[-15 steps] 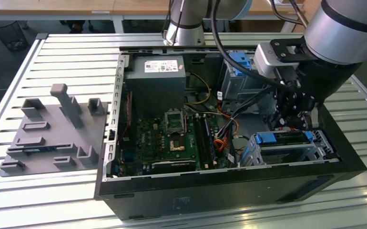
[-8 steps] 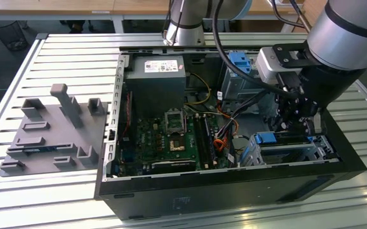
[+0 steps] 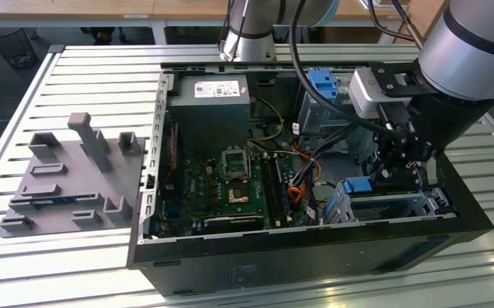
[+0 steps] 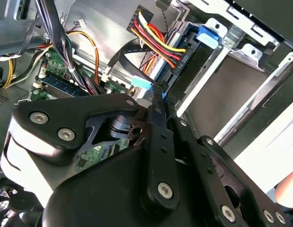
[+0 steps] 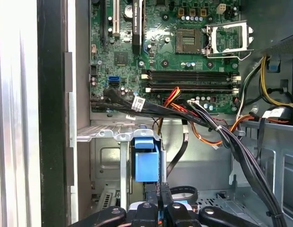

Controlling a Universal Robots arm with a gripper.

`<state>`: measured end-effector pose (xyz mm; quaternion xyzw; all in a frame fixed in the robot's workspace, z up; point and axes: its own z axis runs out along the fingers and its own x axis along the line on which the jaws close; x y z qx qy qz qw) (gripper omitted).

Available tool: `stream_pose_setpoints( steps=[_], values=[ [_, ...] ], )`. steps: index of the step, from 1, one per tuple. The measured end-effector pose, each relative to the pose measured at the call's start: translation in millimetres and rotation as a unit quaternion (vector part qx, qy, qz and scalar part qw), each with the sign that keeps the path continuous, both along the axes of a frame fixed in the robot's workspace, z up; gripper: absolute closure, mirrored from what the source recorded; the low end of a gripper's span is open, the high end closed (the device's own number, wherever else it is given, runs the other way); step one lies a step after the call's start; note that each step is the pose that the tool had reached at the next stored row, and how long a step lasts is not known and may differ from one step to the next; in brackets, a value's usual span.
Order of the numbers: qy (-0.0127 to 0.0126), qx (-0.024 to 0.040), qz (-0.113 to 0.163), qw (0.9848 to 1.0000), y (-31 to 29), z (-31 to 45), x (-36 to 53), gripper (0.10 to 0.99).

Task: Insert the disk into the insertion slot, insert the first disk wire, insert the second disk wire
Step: 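Insert the second disk wire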

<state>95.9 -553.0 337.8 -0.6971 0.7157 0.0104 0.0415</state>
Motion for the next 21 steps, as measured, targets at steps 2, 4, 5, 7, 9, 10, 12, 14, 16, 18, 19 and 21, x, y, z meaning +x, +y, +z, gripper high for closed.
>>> stream_pose_setpoints(
  steps=[2, 4, 5, 7, 9, 10, 12, 14, 16, 18, 19, 21],
  values=[
    [0.0, 0.0, 0.0, 1.0, -0.1, -0.4, 0.3, 0.937],
    [0.0, 0.0002, 0.0, 1.0, -0.1, -1.3, 0.7, 0.937],
    [0.0, 0.0001, 0.0, 1.0, -0.1, -1.9, 0.9, 0.937],
    [0.0, 0.0, 0.0, 1.0, -0.1, -2.8, 1.8, 0.937],
    [0.0, -0.0001, 0.0, 1.0, -0.2, -3.3, 2.8, 0.937],
    [0.0, -0.0001, 0.0, 1.0, -0.1, -3.5, 3.4, 0.937],
    [0.0, 0.0, 0.0, 1.0, -0.1, -3.9, 4.2, 0.937],
    [0.0, 0.0, 0.0, 1.0, -0.1, -4.1, 4.4, 0.937],
    [0.0, 0.0, 0.0, 1.0, -0.1, -4.2, 4.7, 0.937],
    [0.0, 0.0001, 0.0, 1.0, -0.1, -4.4, 5.5, 0.937],
    [0.0, 0.0001, 0.0, 1.0, -0.1, -4.4, 5.9, 0.937],
    [0.0, 0.0, 0.0, 1.0, -0.1, -4.4, 6.3, 0.937]
  ],
)
